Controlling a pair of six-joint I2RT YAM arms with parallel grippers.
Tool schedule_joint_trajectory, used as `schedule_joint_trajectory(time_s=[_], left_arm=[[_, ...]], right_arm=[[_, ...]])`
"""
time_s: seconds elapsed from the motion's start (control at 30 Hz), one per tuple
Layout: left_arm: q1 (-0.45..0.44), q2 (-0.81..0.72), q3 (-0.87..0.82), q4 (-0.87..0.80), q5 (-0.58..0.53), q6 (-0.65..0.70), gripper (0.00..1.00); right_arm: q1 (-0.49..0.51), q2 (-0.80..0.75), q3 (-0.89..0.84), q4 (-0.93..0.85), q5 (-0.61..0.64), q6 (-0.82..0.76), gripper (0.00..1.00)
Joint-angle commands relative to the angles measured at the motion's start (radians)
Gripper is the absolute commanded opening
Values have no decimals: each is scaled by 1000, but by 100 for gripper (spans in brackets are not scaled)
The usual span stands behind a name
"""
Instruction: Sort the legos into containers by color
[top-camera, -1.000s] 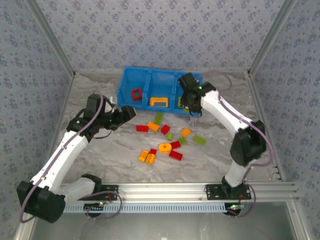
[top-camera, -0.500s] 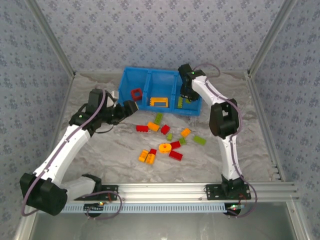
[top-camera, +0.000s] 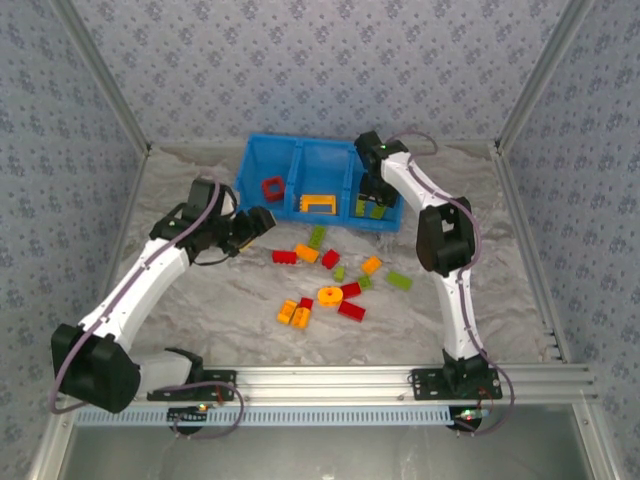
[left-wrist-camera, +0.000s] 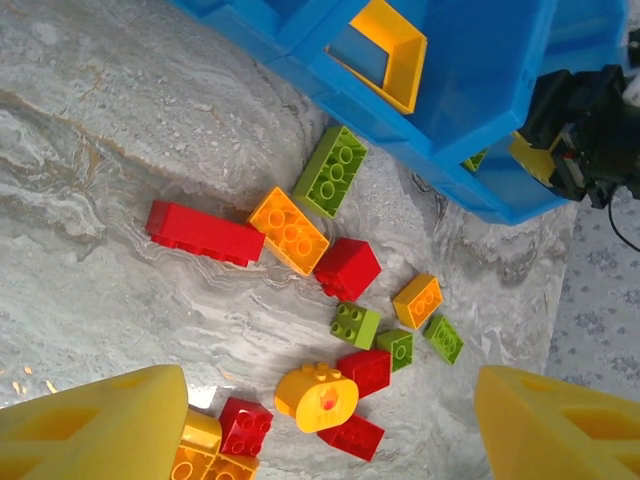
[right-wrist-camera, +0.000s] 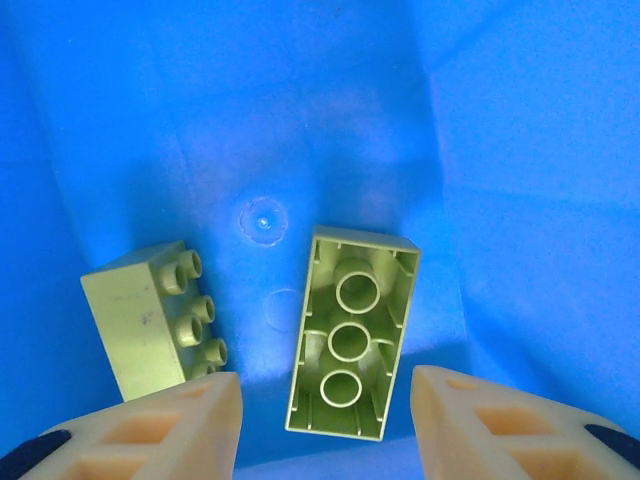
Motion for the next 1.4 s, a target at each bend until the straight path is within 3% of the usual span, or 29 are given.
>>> schedule_joint_trajectory(time_s=[0.0,0.1,0.17,0.23,0.3,0.37,0.53,0.73,0.9,1.1,1.27,1.37], left_arm=[[7,29,38,-56,-31,-84,72],[7,76,60,-103,-45,-177,73],[6,116,56,-80,-25,-244,74],[-1,165,54,-43,-34,-316,74],[-8,212,53,-21,-60,-389,73],[-13,260,55,-10,-88,-488,73],[-43,392,60,78,-96,-747,75],[-84,530,122,125,-90,-898,74],[-108,519,75,131,-101,-966,68],[-117,498,117,37,-139,-933,67],[-151,580,219,-62,-109,-856,68],[-151,602,214,-31,-114,-855,58]], right_arm=[[7,-78,43,-42,11,-6,51],[40,-203,7,-19,82,-29,50],[75,-332,-107,63,130,-58,50],[125,-523,-356,275,115,-134,51],[163,-708,-630,553,28,-205,55],[188,-858,-852,717,-61,-225,60],[261,-1101,-1136,720,-81,-273,64],[269,-1242,-1226,616,-86,-286,64],[237,-1294,-1228,584,-66,-303,64],[214,-1298,-1232,582,-68,-300,64],[209,-1298,-1245,584,-73,-288,64],[206,-1299,-1251,582,-72,-277,64]])
